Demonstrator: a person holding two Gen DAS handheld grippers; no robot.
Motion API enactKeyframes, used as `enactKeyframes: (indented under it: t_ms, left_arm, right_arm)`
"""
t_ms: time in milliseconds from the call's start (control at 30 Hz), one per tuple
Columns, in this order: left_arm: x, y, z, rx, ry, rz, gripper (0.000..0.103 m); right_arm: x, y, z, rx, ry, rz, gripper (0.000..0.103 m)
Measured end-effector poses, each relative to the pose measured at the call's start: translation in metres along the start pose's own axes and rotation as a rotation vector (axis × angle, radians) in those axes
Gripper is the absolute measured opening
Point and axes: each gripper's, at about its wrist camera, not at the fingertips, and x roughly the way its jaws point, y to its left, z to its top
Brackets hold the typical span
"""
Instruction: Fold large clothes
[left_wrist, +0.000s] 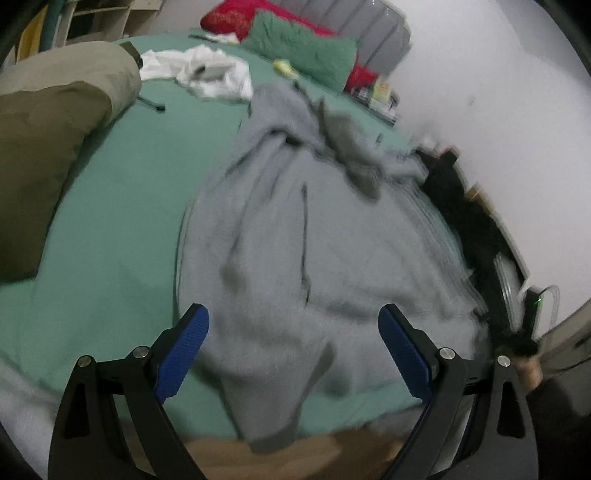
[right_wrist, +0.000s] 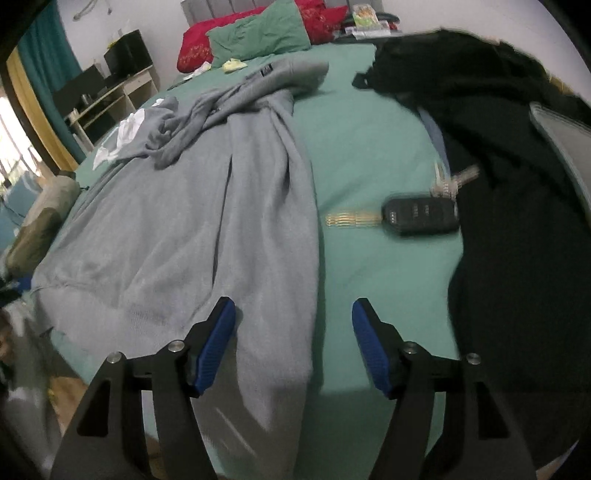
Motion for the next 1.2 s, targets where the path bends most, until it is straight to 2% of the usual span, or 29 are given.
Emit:
enactKeyframes:
  t_ms: [67, 200, 300, 367, 467, 500, 567, 600, 633, 667, 733, 867, 967, 1200]
  left_arm:
    - [0.008, -0.006, -0.005, 0.029, 0.023, 0.033, 0.095]
    - [0.023, -0.013, -0.014, 0.101, 0.056, 0.107, 0.096]
    - [0.031, -0.015, -0.018, 0.142, 0.074, 0.156, 0.096]
    - [0.037, -0.017, -0.021, 0.17, 0.079, 0.182, 0.096]
    - [0.039, -0.022, -0.025, 0.198, 0.075, 0.183, 0.096]
    - [0.039, -0.023, -0.026, 0.199, 0.072, 0.18, 0.095]
    - [0.039, -0.023, -0.026, 0.199, 0.069, 0.17, 0.088]
    - [0.037, -0.023, -0.026, 0.2, 0.069, 0.161, 0.074]
    - [0.036, -0.025, -0.027, 0.201, 0.072, 0.148, 0.052]
    - [0.034, -0.026, -0.029, 0.202, 0.079, 0.131, 0.04]
    - [0.027, -0.028, -0.03, 0.199, 0.08, 0.112, 0.025]
    - [-0.001, -0.029, -0.029, 0.141, 0.046, 0.047, 0.019]
    - [-0.028, -0.032, -0.026, 0.137, 0.0, 0.027, 0.018]
    - [-0.1, -0.041, -0.016, 0.14, -0.091, 0.005, 0.017]
  right_arm:
    - [0.0, -0.009, -0.01, 0.068, -0.014, 0.071, 0.066]
    - [0.0, -0.018, -0.021, 0.151, -0.052, 0.153, 0.066]
    - [0.004, -0.007, -0.026, 0.12, -0.041, 0.201, 0.064]
    - [0.008, 0.008, -0.029, 0.069, -0.028, 0.204, 0.046]
    - [0.013, 0.022, -0.037, 0.072, -0.035, 0.196, 0.022]
    - [0.016, 0.024, -0.038, 0.096, -0.031, 0.219, 0.021]
    - [0.016, 0.026, -0.042, 0.119, -0.045, 0.224, 0.019]
    - [0.016, 0.029, -0.041, 0.117, -0.046, 0.227, 0.019]
    - [0.014, 0.031, -0.042, 0.117, -0.053, 0.227, 0.018]
    - [0.012, 0.033, -0.043, 0.119, -0.061, 0.231, 0.018]
    - [0.004, 0.037, -0.043, 0.133, -0.089, 0.249, 0.017]
    - [-0.021, 0.04, -0.047, 0.17, -0.175, 0.29, 0.016]
    - [-0.044, 0.041, -0.054, 0.205, -0.239, 0.313, 0.016]
    - [-0.1, 0.08, -0.06, 0.122, -0.353, 0.307, 0.016]
